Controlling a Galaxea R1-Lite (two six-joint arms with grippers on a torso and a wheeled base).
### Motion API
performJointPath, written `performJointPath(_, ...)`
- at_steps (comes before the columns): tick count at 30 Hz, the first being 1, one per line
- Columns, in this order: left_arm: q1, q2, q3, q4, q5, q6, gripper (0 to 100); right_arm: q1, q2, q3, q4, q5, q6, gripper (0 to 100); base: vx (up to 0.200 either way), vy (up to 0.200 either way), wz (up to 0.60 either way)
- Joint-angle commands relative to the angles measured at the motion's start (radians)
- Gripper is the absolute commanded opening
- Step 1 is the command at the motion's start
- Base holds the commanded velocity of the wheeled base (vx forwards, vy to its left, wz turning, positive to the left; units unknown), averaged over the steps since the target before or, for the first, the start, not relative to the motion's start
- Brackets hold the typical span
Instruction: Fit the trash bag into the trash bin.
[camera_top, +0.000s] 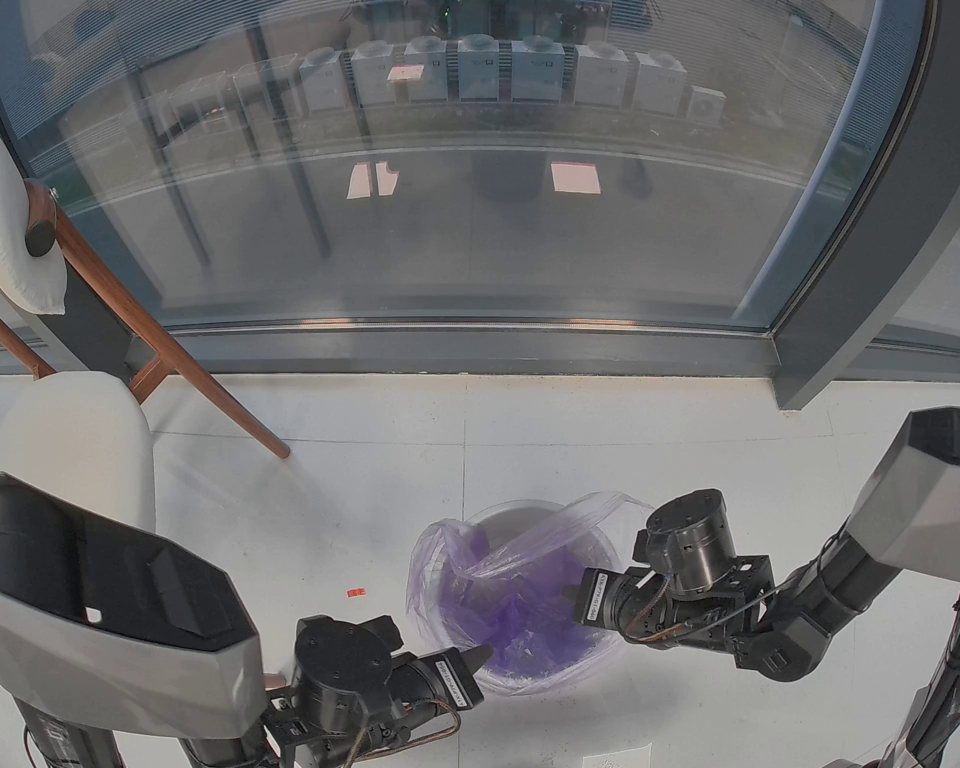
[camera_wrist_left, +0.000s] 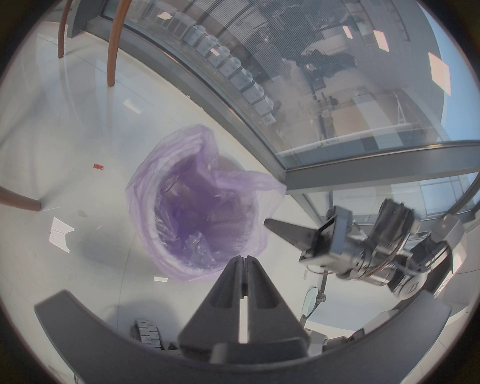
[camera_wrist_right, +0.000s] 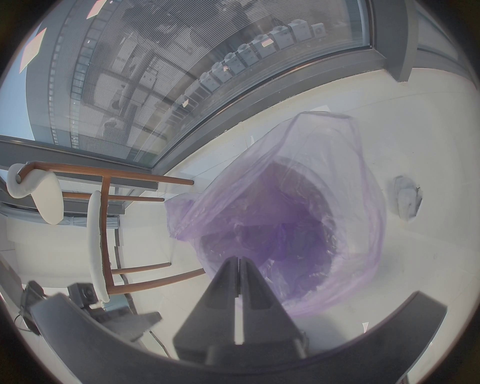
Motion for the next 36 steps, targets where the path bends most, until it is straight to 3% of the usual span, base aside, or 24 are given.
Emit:
performJointPath(1,0.023,0.123,-0.078,0.003,0.003,0.004,0,-0.017,0.104,-0.087,-0.001,-0.011,0.002,0,0.000,0.000,0.00)
performJointPath(11,0.124,0.160,-0.285,0.185,0.001,0.004,0,-0.027,0.168,-0.220,0.001,-0.016,0.008,0,0.000,0.000,0.00)
performJointPath(12,0.165,0.150,-0.385,0.262,0.003,0.004,0,-0.027,0.167,-0.254,-0.001,-0.018,0.009,0,0.000,0.000,0.00)
performJointPath(16,0.242,0.141,-0.535,0.366,0.004,0.006,0,-0.039,0.157,-0.300,-0.001,-0.018,0.009,0,0.000,0.000,0.00)
performJointPath(23,0.314,0.123,-0.768,0.508,0.010,0.016,0,-0.100,0.154,-0.355,-0.001,-0.044,0.006,0,0.000,0.000,0.00)
performJointPath(36,0.368,0.158,-0.863,0.560,0.004,0.015,0,-0.229,0.163,-0.350,-0.001,-0.045,0.006,0,0.000,0.000,0.00)
